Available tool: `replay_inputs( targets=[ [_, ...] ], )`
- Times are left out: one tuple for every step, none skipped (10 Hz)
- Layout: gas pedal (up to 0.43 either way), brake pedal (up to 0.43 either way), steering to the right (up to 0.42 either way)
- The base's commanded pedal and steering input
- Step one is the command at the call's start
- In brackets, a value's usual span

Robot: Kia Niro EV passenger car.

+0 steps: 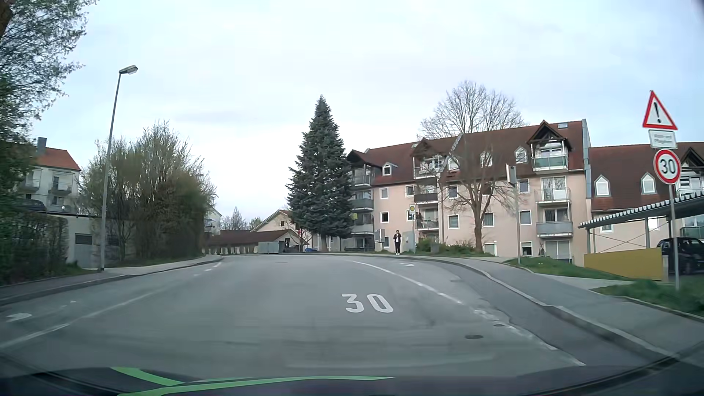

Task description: Follow the waypoints while adhering to traffic rules and regulations

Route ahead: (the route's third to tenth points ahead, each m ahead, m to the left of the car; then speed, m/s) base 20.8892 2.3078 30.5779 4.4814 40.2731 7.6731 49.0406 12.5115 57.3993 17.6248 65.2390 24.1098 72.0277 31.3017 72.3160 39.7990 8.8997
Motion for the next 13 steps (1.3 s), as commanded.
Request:
replay_inputs(
  targets=[
    [0.220,0.000,-0.020],
    [0.220,0.000,-0.021],
    [0.220,0.000,-0.022],
    [0.220,0.000,-0.023],
    [0.209,0.000,-0.023],
    [0.197,0.000,-0.024],
    [0.197,0.000,-0.024],
    [0.197,0.000,-0.024],
    [0.197,0.000,-0.024],
    [0.177,0.000,-0.025],
    [0.177,0.000,-0.026],
    [0.177,0.000,-0.028],
    [0.177,0.000,-0.030]
  ],
)
